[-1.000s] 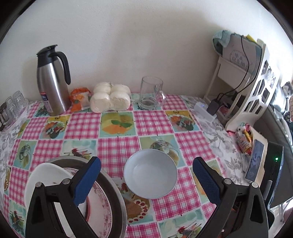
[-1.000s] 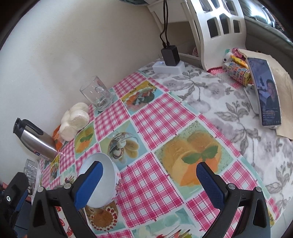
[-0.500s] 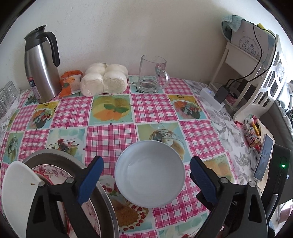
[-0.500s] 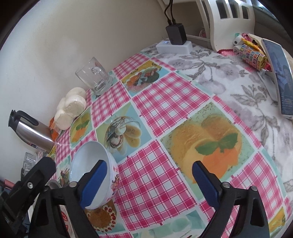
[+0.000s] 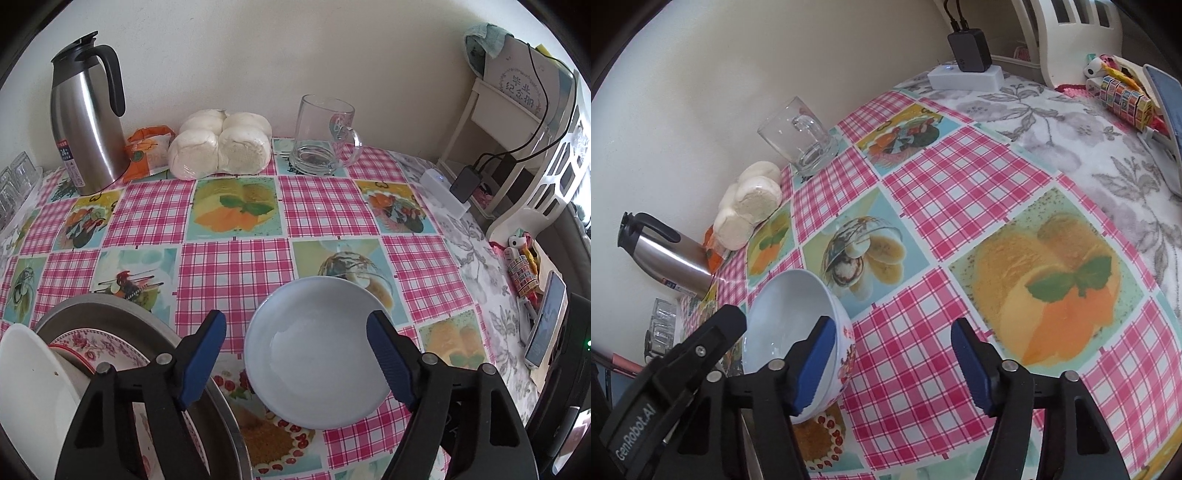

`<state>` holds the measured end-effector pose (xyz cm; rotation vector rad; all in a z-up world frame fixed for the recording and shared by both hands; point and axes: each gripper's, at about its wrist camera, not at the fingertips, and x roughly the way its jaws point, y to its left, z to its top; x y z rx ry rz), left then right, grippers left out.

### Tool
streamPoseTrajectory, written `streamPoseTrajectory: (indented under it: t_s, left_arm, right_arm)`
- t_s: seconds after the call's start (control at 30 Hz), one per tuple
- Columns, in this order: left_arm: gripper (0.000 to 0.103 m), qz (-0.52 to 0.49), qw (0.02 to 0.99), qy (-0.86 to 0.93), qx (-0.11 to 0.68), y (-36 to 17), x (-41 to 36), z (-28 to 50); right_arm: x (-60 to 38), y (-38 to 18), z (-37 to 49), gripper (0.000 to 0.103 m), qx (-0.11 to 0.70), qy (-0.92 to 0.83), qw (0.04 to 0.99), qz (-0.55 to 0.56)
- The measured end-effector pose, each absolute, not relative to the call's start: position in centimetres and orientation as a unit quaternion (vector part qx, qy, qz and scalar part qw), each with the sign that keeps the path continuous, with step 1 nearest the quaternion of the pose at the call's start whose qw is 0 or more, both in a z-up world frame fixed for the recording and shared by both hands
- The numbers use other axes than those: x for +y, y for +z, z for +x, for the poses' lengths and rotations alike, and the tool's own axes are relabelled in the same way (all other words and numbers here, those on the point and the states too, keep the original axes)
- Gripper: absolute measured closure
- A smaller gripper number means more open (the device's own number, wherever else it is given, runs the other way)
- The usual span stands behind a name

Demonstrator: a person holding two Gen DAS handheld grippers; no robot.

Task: Organize plates and bowls
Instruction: 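Close both tools on the light blue bowl rim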

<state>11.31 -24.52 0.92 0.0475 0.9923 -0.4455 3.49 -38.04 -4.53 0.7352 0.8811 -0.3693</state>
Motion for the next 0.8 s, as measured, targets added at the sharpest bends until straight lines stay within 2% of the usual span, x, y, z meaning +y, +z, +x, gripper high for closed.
streamPoseTrajectory:
  t_s: [0.27,0.4,0.47,0.57,0.63,0.8]
  left_arm:
    - [0.027,0.026,0.857,-0.211,0.470,0.9,-24.5,11.4]
    - [0.027,0.024,0.857,-0.212,0.470,0.9,-24.5,11.4]
    - [0.027,0.023,0.856,-0.213,0.470,0.9,-24.5,11.4]
    - [0.028,0.028,0.858,-0.212,0.467,0.9,-24.6,11.3]
    - [0.034,0.032,0.857,-0.211,0.469,0.8,-24.7,11.2]
    - [0.060,0.041,0.849,-0.211,0.483,-0.4,-25.0,11.2]
  right_arm:
    - [-37.1,-5.3,4.0,0.067,0.419,-0.143,0.825,0.352]
    - [-37.0,-5.4,4.1,0.074,0.416,-0.146,0.826,0.351]
    - [-37.1,-5.5,4.0,0.083,0.417,-0.153,0.825,0.350]
    - [-37.4,-5.8,3.8,0.086,0.420,-0.158,0.821,0.353]
    - [-37.7,-6.0,3.6,0.086,0.419,-0.158,0.818,0.360]
    - [-37.7,-6.0,3.5,0.086,0.419,-0.159,0.818,0.361]
